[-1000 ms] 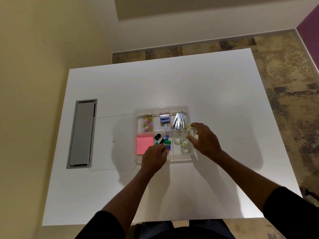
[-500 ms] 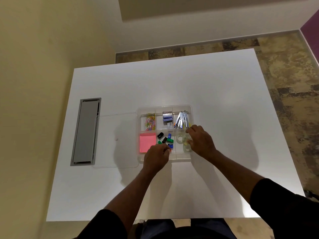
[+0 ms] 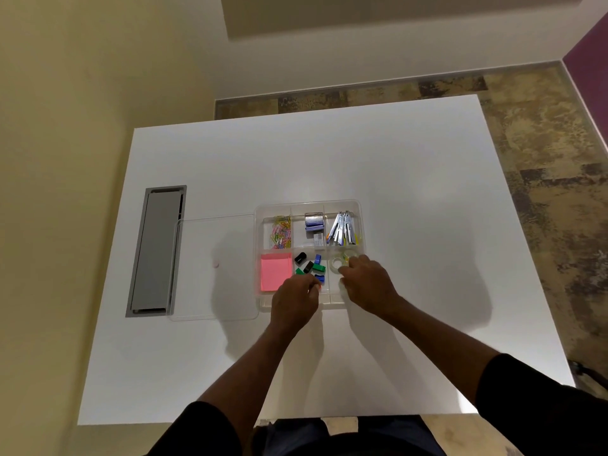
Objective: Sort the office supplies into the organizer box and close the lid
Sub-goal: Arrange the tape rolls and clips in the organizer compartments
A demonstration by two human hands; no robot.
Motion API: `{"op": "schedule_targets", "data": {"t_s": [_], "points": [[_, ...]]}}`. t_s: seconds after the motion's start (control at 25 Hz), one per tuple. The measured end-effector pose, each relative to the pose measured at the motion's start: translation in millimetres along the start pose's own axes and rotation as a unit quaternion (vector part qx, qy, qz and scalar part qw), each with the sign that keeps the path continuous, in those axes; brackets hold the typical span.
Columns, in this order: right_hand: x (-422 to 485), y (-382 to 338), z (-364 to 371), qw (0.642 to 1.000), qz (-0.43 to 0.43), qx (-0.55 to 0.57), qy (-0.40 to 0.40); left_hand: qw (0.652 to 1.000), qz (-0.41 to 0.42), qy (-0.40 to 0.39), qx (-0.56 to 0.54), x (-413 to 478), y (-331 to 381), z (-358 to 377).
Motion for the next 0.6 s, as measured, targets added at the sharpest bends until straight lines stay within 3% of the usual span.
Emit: {"op": "schedule_targets", "data": {"t_s": [0.32,0.6], "points": [[7.8,-6.3,21.8,0.996,0.002,-0.058,-0.068,1.000,0.008,0.013,-0.002,-6.5,-1.2,0.7],[11.9,-9.1,18.1,0.997,-0.003,-0.065,-0.042,1.000,0.006,0.004,-0.007,-5.9,-9.9,5.4]]}}
Point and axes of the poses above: each hand's wrist, its own x-axis towards the middle knuckle, its own z-axis out of the palm, y = z × x, the point moved 9 cm from there along x, towards the middle knuckle, and after that the axes turned 12 degrees about -z, right-handed, at the moved point
